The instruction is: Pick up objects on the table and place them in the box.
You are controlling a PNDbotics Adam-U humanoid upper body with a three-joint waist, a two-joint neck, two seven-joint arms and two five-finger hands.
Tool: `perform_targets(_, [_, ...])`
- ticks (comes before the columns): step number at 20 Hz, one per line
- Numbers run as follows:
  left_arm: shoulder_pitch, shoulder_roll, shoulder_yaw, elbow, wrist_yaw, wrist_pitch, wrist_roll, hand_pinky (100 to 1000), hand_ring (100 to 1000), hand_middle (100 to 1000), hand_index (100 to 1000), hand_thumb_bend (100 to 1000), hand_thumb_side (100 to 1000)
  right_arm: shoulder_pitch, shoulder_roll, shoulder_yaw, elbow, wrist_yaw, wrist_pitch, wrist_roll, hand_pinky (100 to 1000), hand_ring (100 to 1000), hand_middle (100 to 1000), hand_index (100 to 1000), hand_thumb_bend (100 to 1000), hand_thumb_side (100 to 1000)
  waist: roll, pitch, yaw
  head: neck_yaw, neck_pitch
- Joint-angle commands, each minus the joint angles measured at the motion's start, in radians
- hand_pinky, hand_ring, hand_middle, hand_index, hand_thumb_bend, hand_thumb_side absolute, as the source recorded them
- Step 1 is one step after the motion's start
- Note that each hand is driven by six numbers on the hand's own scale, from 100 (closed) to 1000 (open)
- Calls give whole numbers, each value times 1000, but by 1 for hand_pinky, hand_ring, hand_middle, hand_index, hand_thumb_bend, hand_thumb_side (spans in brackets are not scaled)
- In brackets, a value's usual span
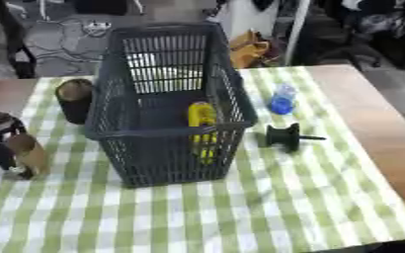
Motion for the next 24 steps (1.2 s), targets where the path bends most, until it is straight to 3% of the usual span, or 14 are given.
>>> perform_targets(1, [-49, 60, 20, -47, 47, -5, -46, 334, 437, 501, 560, 676, 212, -11, -15, -6, -4, -7, -1, 1, 614, 761, 741, 968, 111, 743, -15, -9, -1, -3, 5])
perform_targets(3, [-75, 74, 23, -65, 65, -4, -57, 328, 432, 500, 562, 685, 217, -11, -15, -5, -4, -7, -1, 1, 614, 761, 741, 968, 110, 743, -14, -10, -2, -3, 5])
perform_targets(4, [-95, 82, 23, -74, 73, -5, -60, 326, 430, 504, 563, 446, 463, -11, -15, -5, -4, -7, -1, 1, 614, 761, 741, 968, 108, 746, -14, -11, -2, -2, 5])
perform_targets(5, [-115, 88, 22, -81, 78, -7, -62, 324, 427, 499, 564, 691, 218, -11, -15, -5, -3, -7, -1, 2, 614, 761, 741, 968, 110, 743, -14, -11, -2, -2, 5])
perform_targets(11, [-246, 79, -1, -77, 119, -44, -66, 294, 398, 482, 565, 704, 231, -13, -12, -1, -3, -8, 0, 5, 614, 761, 741, 969, 110, 743, -13, -15, -5, 3, 5])
perform_targets(17, [-398, 7, -28, -25, 177, -66, -60, 281, 381, 468, 564, 712, 238, -16, -9, 5, -2, -12, 0, 12, 614, 761, 741, 968, 109, 743, -16, -21, -19, 7, 5])
perform_targets(24, [-516, -86, -52, 0, 221, -94, -6, 270, 374, 453, 558, 731, 232, -25, -3, 16, -2, -17, 1, 23, 614, 761, 741, 968, 109, 744, -14, -29, -40, 22, 5])
